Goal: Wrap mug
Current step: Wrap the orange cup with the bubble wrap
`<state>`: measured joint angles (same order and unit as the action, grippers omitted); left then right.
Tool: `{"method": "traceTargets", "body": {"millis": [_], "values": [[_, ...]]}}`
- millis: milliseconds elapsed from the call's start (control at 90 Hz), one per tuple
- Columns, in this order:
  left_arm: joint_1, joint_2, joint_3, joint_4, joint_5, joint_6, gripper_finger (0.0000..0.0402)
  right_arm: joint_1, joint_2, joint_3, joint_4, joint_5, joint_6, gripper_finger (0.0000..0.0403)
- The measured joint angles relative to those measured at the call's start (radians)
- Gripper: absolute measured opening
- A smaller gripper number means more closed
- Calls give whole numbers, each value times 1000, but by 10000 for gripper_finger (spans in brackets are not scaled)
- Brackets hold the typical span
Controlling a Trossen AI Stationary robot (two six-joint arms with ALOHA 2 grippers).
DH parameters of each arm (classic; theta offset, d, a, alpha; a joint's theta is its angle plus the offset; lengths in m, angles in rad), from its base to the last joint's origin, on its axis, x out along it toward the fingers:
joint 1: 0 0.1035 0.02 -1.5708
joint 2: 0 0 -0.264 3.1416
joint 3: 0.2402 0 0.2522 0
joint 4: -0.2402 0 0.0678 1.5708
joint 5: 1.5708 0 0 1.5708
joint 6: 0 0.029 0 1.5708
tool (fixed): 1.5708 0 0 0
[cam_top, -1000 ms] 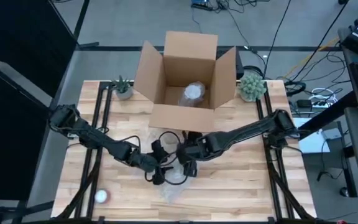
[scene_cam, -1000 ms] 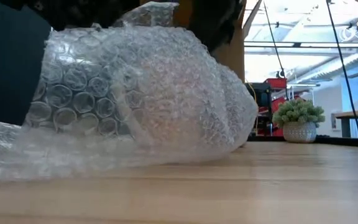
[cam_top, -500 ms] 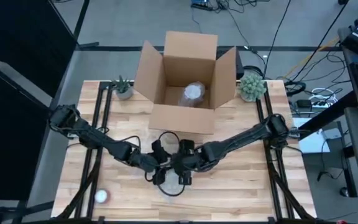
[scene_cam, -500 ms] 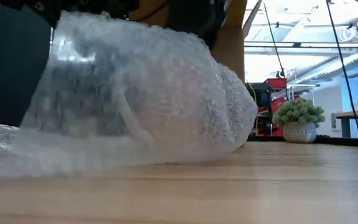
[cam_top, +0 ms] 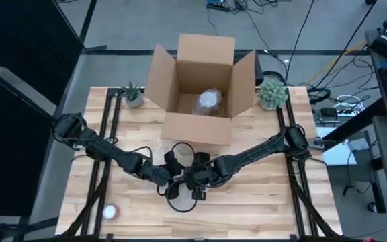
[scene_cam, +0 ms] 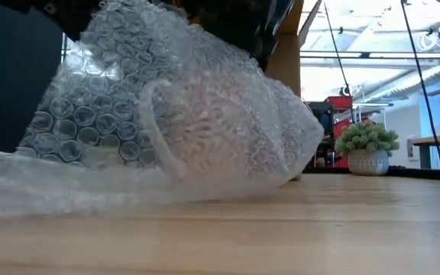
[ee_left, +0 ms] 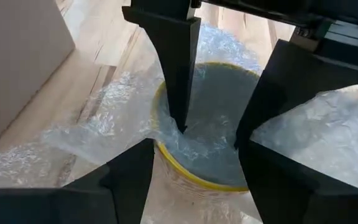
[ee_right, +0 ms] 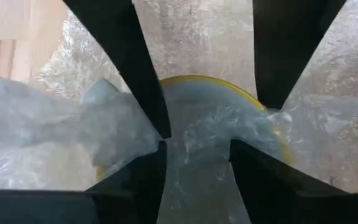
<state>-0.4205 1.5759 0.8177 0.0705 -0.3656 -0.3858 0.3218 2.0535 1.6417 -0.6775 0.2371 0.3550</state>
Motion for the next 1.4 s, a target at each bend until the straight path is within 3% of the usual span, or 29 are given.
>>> {"method": "traceTargets", "body": {"millis": [533, 989, 1211, 1400], "values": [[-8, -108, -2, -25, 30, 3, 226, -2, 44, 3, 11, 1, 0, 164], [6, 3, 0, 107, -11, 4, 226, -1, 43, -2, 51, -2, -34, 164], [7, 39, 4, 118, -21, 4, 226, 2, -11, -10, 23, -15, -37, 164], [7, 39, 4, 115, -20, 7, 226, 10, -145, -4, -63, -15, -37, 164]]}}
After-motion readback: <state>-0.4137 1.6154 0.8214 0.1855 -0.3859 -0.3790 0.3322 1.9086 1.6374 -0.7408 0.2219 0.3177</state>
